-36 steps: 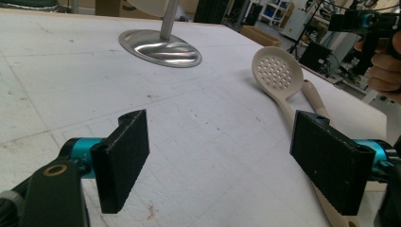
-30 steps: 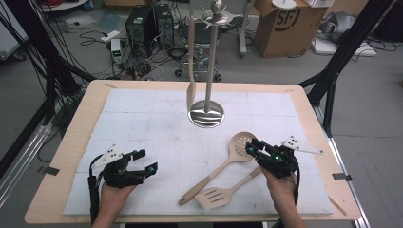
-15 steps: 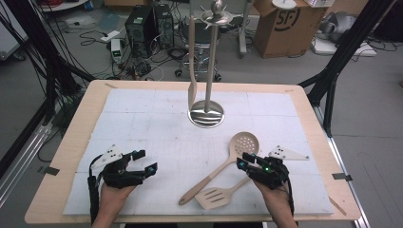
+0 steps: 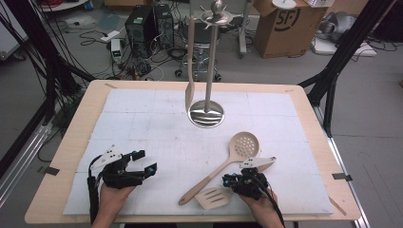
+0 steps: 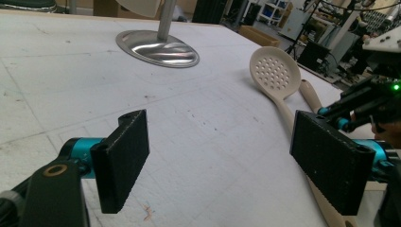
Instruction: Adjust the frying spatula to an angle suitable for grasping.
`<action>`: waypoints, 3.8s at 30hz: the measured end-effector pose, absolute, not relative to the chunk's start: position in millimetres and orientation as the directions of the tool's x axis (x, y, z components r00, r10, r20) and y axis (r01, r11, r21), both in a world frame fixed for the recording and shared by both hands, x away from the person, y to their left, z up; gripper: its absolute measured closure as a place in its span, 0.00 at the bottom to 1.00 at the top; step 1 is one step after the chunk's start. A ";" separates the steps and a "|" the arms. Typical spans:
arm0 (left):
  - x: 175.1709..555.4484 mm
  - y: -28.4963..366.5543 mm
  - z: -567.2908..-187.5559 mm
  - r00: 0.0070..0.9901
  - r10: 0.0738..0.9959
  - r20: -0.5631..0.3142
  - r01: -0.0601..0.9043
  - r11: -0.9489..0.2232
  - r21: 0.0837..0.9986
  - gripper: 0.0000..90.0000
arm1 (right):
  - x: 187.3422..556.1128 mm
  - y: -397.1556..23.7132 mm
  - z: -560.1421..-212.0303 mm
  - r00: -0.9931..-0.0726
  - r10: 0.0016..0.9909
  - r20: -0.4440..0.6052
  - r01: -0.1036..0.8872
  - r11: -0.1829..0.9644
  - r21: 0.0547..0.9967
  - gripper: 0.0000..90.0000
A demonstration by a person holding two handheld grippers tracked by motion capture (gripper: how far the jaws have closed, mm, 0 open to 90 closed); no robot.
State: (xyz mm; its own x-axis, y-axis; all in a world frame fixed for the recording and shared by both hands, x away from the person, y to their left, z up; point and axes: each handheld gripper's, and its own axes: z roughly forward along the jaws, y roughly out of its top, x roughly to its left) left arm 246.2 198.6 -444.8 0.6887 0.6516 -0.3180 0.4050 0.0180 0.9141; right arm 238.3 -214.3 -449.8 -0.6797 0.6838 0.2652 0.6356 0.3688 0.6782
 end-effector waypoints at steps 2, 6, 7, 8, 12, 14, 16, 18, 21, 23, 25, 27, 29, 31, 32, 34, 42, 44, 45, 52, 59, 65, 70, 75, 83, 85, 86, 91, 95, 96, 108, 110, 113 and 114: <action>246.1 199.5 -444.9 0.686 0.653 -0.321 0.407 0.021 0.913 0.23 | 236.8 -210.8 -454.5 -0.678 0.686 0.264 0.650 0.391 0.651 0.92; 245.1 200.5 -445.0 0.683 0.655 -0.323 0.407 0.025 0.913 0.23 | 236.4 -214.2 -455.4 -0.672 0.690 0.268 0.653 0.383 0.653 0.98; 244.8 201.1 -445.2 0.683 0.656 -0.321 0.408 0.022 0.913 0.24 | 236.1 -215.9 -455.9 -0.672 0.687 0.277 0.657 0.379 0.652 0.99; 244.6 201.8 -445.2 0.681 0.657 -0.323 0.410 0.024 0.912 0.24 | 236.0 -218.2 -456.5 -0.672 0.684 0.283 0.658 0.376 0.653 0.99; 246.5 203.1 -445.0 0.680 0.653 -0.335 0.409 0.042 0.912 0.24 | 235.2 -230.1 -456.1 -0.660 0.691 0.295 0.671 0.366 0.644 0.99; 246.9 201.1 -445.0 0.681 0.653 -0.332 0.408 0.039 0.912 0.24 | 235.1 -237.6 -457.7 -0.656 0.688 0.312 0.674 0.347 0.652 0.99; 246.7 199.4 -445.1 0.685 0.651 -0.327 0.407 0.030 0.913 0.24 | 234.1 -242.6 -458.3 -0.657 0.682 0.323 0.671 0.333 0.662 0.99; 246.3 199.0 -445.5 0.685 0.653 -0.323 0.408 0.023 0.913 0.24 | 233.2 -244.2 -458.7 -0.665 0.681 0.306 0.657 0.339 0.674 0.99; 245.0 201.6 -445.6 0.680 0.657 -0.326 0.410 0.028 0.912 0.24 | 234.3 -245.4 -460.8 -0.670 0.678 0.302 0.649 0.337 0.682 0.99; 244.1 204.2 -445.6 0.674 0.662 -0.327 0.407 0.036 0.913 0.24 | 234.8 -245.8 -460.8 -0.674 0.676 0.298 0.646 0.343 0.682 0.99; 243.3 206.5 -445.7 0.670 0.665 -0.330 0.410 0.039 0.911 0.24 | 234.8 -247.8 -460.6 -0.677 0.673 0.297 0.643 0.344 0.684 0.99; 242.5 208.1 -446.0 0.666 0.670 -0.328 0.409 0.040 0.912 0.24 | 235.2 -250.0 -460.4 -0.686 0.668 0.288 0.632 0.353 0.690 0.99; 241.5 209.4 -446.0 0.665 0.671 -0.327 0.409 0.039 0.912 0.24 | 236.7 -254.0 -460.1 -0.684 0.671 0.287 0.633 0.352 0.689 0.99; 240.8 210.2 -445.9 0.662 0.673 -0.328 0.409 0.042 0.911 0.24 | 239.7 -259.3 -459.9 -0.683 0.682 0.262 0.624 0.358 0.695 1.00; 240.5 210.6 -445.9 0.662 0.674 -0.328 0.409 0.043 0.912 0.24 | 241.6 -262.5 -459.7 -0.673 0.695 0.251 0.626 0.354 0.695 1.00; 240.1 211.3 -445.8 0.659 0.677 -0.327 0.408 0.043 0.912 0.24 | 245.3 -269.1 -459.9 -0.652 0.717 0.246 0.634 0.338 0.695 1.00; 238.9 212.5 -446.3 0.657 0.680 -0.326 0.410 0.041 0.911 0.24 | 250.2 -280.8 -459.6 -0.631 0.752 0.191 0.619 0.339 0.709 1.00; 238.3 212.5 -446.7 0.657 0.680 -0.326 0.412 0.038 0.910 0.24 | 252.1 -284.5 -459.9 -0.625 0.757 0.190 0.620 0.334 0.710 1.00; 238.1 212.5 -446.7 0.657 0.681 -0.325 0.413 0.037 0.910 0.24 | 252.9 -285.8 -460.0 -0.621 0.761 0.188 0.621 0.331 0.710 1.00; 237.1 215.6 -446.9 0.650 0.686 -0.328 0.414 0.043 0.909 0.24 | 259.4 -299.0 -460.5 -0.586 0.792 0.170 0.627 0.310 0.715 1.00; 236.6 213.9 -447.1 0.652 0.685 -0.326 0.414 0.038 0.909 0.24 | 264.2 -310.1 -460.7 -0.532 0.823 0.201 0.658 0.252 0.709 1.00; 236.5 216.4 -446.8 0.647 0.688 -0.329 0.412 0.048 0.910 0.24 | 266.9 -313.9 -460.4 -0.501 0.847 0.176 0.660 0.242 0.711 1.00; 235.5 218.5 -447.2 0.645 0.688 -0.332 0.413 0.053 0.909 0.24 | 269.0 -319.1 -460.2 -0.487 0.859 0.159 0.657 0.241 0.714 1.00; 234.0 220.8 -447.2 0.640 0.692 -0.334 0.411 0.059 0.910 0.24 | 269.4 -320.8 -460.4 -0.474 0.868 0.144 0.653 0.237 0.719 1.00; 234.1 220.9 -447.4 0.636 0.695 -0.336 0.415 0.060 0.908 0.24 | 270.0 -329.6 -459.9 -0.402 0.906 0.129 0.656 0.187 0.731 1.00; 234.7 220.0 -447.3 0.638 0.694 -0.333 0.414 0.056 0.909 0.24 | 262.8 -333.4 -457.1 -0.413 0.898 0.150 0.612 0.151 0.776 1.00; 235.1 219.1 -447.1 0.641 0.691 -0.334 0.413 0.055 0.909 0.24 | 259.5 -336.9 -454.3 -0.409 0.893 0.187 0.603 0.111 0.790 1.00; 235.9 214.6 -446.1 0.651 0.684 -0.329 0.413 0.044 0.910 0.24 | 239.3 -344.0 -443.2 -0.407 0.875 0.263 0.641 0.068 0.765 1.00; 236.0 214.4 -445.9 0.652 0.683 -0.329 0.412 0.045 0.910 0.24 | 214.6 -342.7 -447.8 -0.408 0.872 0.270 0.696 0.107 0.710 1.00; 236.3 214.4 -446.0 0.653 0.682 -0.328 0.411 0.044 0.910 0.24 | 210.1 -341.7 -450.7 -0.402 0.877 0.264 0.713 0.119 0.691 1.00; 238.9 211.5 -446.5 0.658 0.678 -0.327 0.412 0.039 0.910 0.24 | 258.1 -332.6 -444.2 -0.381 0.883 0.274 0.717 0.095 0.691 1.00; 238.8 211.8 -446.9 0.655 0.679 -0.331 0.415 0.043 0.909 0.24 | 267.3 -329.9 -439.5 -0.362 0.888 0.283 0.716 0.071 0.694 1.00; 237.7 213.1 -446.4 0.655 0.680 -0.330 0.413 0.044 0.910 0.24 | 282.2 -323.7 -438.8 -0.349 0.909 0.230 0.710 0.096 0.698 1.00; 237.1 213.7 -446.3 0.654 0.680 -0.331 0.412 0.047 0.910 0.24 | 284.8 -324.2 -440.4 -0.342 0.904 0.254 0.708 0.070 0.703 1.00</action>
